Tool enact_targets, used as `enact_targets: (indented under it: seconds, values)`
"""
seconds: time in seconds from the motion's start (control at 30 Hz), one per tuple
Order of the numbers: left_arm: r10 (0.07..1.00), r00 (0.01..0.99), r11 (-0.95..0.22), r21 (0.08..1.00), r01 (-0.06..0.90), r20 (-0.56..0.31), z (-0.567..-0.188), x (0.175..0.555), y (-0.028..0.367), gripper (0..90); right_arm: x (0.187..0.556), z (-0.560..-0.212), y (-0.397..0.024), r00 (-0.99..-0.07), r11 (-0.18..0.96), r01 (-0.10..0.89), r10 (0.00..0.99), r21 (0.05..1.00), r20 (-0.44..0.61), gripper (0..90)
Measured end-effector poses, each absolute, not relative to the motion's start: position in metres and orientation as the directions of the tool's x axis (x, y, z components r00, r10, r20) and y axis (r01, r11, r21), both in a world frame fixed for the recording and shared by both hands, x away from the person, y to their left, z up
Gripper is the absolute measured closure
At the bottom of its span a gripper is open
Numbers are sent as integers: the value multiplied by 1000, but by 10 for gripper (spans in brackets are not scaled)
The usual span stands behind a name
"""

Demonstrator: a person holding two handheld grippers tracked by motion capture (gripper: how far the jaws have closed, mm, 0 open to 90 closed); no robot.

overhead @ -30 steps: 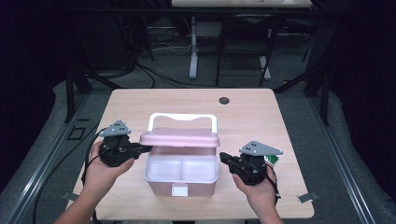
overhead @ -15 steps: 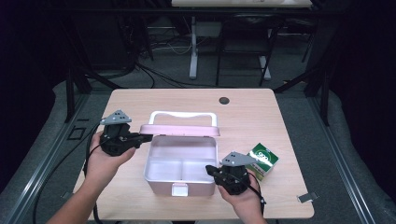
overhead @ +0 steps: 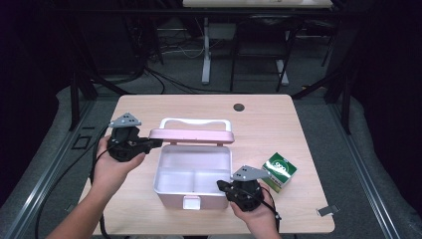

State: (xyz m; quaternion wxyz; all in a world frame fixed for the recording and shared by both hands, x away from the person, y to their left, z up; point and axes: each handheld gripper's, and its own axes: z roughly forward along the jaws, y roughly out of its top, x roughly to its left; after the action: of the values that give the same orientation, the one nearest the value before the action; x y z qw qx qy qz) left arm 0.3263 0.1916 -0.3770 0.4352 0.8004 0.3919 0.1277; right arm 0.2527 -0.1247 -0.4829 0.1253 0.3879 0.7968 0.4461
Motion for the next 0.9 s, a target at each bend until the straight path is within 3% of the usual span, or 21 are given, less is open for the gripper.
enact_targets:
  seconds: [0.9]
  values:
    - [768,628,-318,777,543,-124,-370,350,182,881,241,-481,-131,-678,333,480,728,812,102,900]
